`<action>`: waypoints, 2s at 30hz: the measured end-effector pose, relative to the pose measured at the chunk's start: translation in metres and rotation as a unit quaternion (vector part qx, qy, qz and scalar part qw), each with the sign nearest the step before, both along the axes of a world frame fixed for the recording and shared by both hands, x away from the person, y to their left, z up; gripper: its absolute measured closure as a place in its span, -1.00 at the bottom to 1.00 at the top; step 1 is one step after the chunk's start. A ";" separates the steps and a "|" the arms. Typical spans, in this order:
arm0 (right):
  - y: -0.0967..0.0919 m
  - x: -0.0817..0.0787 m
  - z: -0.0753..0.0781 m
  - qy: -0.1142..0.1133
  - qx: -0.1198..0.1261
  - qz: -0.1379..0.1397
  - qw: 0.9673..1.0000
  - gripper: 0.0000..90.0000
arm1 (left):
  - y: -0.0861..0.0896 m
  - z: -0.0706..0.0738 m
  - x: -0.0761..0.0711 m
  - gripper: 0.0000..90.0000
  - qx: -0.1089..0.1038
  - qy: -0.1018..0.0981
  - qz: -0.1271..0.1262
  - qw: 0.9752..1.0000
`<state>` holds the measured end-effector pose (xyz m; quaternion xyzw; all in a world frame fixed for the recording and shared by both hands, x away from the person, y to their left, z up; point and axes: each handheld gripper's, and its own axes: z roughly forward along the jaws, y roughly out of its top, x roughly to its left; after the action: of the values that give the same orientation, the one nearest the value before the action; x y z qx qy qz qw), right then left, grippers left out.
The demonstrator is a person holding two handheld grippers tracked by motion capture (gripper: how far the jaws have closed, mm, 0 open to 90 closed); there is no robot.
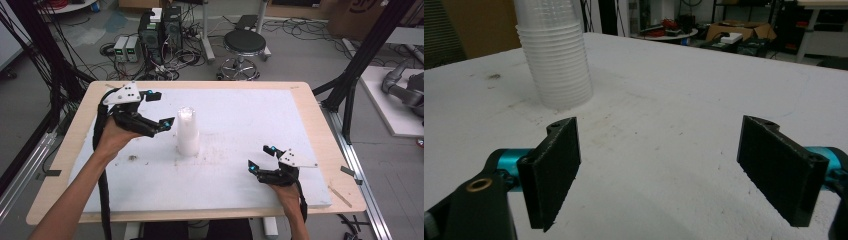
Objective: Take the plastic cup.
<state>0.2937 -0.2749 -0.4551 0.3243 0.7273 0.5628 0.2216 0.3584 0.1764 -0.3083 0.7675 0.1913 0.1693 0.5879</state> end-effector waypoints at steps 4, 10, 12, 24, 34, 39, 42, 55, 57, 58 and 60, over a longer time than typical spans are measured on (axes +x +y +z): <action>0.000 0.000 0.000 0.000 0.000 0.000 1.000 -0.61 | -0.013 0.002 0.011 -0.86 0.023 0.011 -0.009 1.000; 0.000 0.000 0.000 0.000 0.001 0.000 1.000 -0.61 | -0.035 0.008 0.026 -0.86 0.050 0.023 -0.027 0.998; 0.000 0.000 0.000 -0.001 0.001 0.001 1.000 -0.61 | -0.042 0.009 0.030 -0.86 0.064 0.026 -0.032 0.997; -0.001 0.000 0.000 0.003 0.004 -0.001 1.000 -0.61 | -0.062 -0.003 0.050 -0.86 0.153 0.083 -0.059 0.983; 0.000 0.000 0.000 0.002 0.003 -0.002 1.000 -0.61 | -0.066 -0.015 0.060 -0.86 0.192 0.113 -0.076 0.972; -0.002 0.000 0.000 0.003 0.012 -0.004 1.000 -0.61 | -0.068 -0.018 0.061 -0.67 0.206 0.118 -0.077 0.968; -0.002 0.000 0.000 0.001 0.010 -0.003 1.000 -0.61 | -0.068 -0.019 0.062 -0.67 0.209 0.119 -0.075 0.968; -0.002 0.001 0.000 0.004 0.010 -0.003 1.000 -0.61 | -0.069 -0.021 0.063 -0.47 0.229 0.130 -0.087 0.961; -0.002 0.001 0.000 0.002 0.010 -0.004 1.000 -0.61 | -0.070 -0.022 0.063 -0.42 0.231 0.133 -0.090 0.960; -0.002 0.001 0.000 0.003 0.010 -0.005 1.000 -0.61 | -0.070 -0.022 0.063 -0.39 0.234 0.132 -0.093 0.959; -0.002 0.001 0.000 0.002 0.010 -0.005 1.000 -0.61 | -0.070 -0.022 0.063 -0.33 0.233 0.133 -0.093 0.959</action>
<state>0.2945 -0.2771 -0.4554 0.3313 0.7205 0.5684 0.2192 0.4210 0.1060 -0.3301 0.9133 0.1509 0.0496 0.3751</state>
